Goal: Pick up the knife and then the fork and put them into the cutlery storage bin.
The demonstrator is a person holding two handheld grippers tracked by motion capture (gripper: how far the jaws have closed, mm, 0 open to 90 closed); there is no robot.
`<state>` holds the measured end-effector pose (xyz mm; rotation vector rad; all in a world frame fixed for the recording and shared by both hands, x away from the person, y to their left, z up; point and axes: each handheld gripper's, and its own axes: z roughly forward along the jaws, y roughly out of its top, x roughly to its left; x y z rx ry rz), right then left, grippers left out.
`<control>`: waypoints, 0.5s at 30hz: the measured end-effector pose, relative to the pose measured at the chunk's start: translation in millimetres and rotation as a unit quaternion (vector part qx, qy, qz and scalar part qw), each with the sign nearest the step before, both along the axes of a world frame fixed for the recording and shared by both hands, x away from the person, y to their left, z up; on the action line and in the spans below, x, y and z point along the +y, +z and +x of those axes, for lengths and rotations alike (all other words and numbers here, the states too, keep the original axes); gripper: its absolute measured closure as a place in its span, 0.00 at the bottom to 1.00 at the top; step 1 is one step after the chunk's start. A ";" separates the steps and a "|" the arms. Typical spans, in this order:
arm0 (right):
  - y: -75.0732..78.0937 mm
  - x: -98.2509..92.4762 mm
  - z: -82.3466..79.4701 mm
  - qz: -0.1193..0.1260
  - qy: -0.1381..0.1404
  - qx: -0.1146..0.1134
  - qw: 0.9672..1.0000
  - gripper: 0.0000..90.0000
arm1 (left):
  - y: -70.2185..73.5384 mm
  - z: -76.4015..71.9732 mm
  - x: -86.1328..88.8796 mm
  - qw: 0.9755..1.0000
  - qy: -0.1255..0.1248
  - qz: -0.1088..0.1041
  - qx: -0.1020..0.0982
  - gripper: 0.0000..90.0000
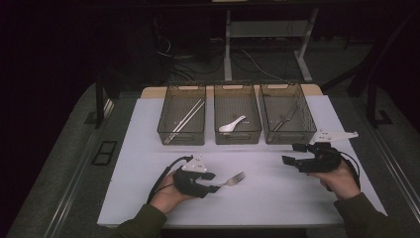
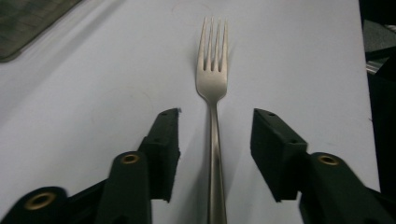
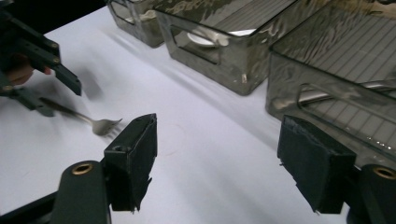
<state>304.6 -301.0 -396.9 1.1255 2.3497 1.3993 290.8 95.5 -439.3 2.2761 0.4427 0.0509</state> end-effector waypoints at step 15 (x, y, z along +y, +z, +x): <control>-5.7 10.8 -6.6 0.001 0.016 0.002 1.000 0.34 | -6.2 -7.3 -19.9 0.998 0.002 0.048 -0.027 0.92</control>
